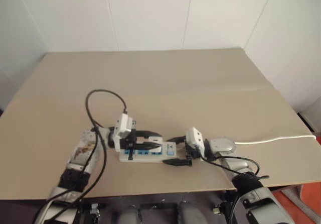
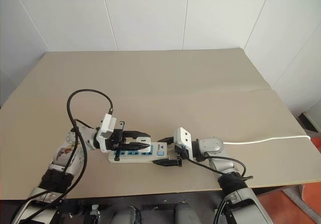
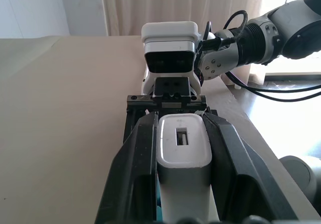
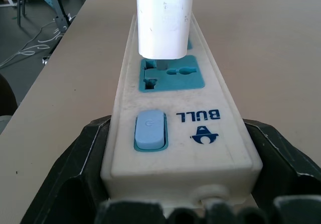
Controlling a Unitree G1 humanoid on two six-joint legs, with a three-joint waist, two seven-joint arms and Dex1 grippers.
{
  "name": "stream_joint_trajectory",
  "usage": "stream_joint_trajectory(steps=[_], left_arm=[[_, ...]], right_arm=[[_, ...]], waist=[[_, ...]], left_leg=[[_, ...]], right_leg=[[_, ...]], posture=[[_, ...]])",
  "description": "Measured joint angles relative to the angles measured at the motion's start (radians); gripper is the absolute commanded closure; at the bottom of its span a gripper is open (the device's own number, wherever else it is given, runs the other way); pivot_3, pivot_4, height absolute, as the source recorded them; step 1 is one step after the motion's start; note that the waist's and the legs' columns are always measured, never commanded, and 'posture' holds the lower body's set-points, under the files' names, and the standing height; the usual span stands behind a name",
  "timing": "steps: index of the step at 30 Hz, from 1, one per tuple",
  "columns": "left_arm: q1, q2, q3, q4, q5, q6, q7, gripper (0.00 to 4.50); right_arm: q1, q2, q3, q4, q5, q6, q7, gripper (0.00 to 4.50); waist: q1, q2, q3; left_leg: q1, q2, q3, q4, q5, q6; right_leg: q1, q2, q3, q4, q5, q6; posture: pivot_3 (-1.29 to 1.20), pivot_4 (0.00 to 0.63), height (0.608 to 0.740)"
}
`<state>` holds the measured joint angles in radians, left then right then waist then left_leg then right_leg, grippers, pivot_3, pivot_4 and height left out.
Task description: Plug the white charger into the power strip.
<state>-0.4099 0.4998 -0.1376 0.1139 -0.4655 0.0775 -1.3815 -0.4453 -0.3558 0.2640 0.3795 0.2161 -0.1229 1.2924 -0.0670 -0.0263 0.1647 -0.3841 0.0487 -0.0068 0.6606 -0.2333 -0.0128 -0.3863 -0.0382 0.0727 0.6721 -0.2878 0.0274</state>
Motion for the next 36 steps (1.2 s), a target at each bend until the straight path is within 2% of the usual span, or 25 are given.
stream_joint_trajectory(steps=[13,16,22,35,36], left_arm=[[0.024,-0.03,-0.019,-0.005,0.02,0.017,0.011,3.46],[0.019,-0.03,-0.025,0.018,0.035,-0.02,-0.005,3.46],[0.029,-0.034,-0.037,0.098,0.051,-0.204,-0.025,3.46],[0.04,-0.024,-0.055,0.095,0.051,-0.211,0.001,3.46],[0.039,-0.023,-0.057,0.094,0.051,-0.208,0.002,3.11]], right_arm=[[0.004,-0.005,0.0,-0.01,0.001,0.004,0.005,1.07],[0.005,-0.005,0.001,-0.012,0.001,0.006,0.005,1.07],[0.004,-0.006,0.001,-0.012,-0.002,0.017,0.0,1.07],[0.003,-0.012,0.002,-0.011,-0.004,0.02,-0.005,1.07],[0.003,-0.012,0.002,-0.01,-0.004,0.02,-0.005,1.07]], waist=[[0.0,0.0,0.0],[0.0,0.0,0.0],[0.002,0.001,-0.003],[0.004,0.006,-0.009],[0.004,0.006,-0.009]], left_leg=[[-0.001,0.0,0.0,-0.002,0.0,0.0],[-0.001,0.0,0.0,-0.002,0.0,0.0],[0.001,0.0,0.0,-0.002,0.0,0.0],[0.002,0.0,0.0,-0.002,0.0,0.0],[0.002,0.0,0.0,-0.002,0.0,0.0]], right_leg=[[-0.001,0.0,0.0,-0.003,0.0,0.0],[0.0,0.0,0.0,-0.004,0.0,0.0],[0.002,0.0,0.0,-0.005,0.0,0.0],[0.004,0.0,0.0,-0.005,0.0,0.0],[0.004,0.0,0.0,-0.006,0.0,0.0]], posture=[[0.0,0.15,0.74],[0.0,0.15,0.74],[0.0,0.15,0.74],[0.0,0.15,0.74],[0.0,0.15,0.74]])
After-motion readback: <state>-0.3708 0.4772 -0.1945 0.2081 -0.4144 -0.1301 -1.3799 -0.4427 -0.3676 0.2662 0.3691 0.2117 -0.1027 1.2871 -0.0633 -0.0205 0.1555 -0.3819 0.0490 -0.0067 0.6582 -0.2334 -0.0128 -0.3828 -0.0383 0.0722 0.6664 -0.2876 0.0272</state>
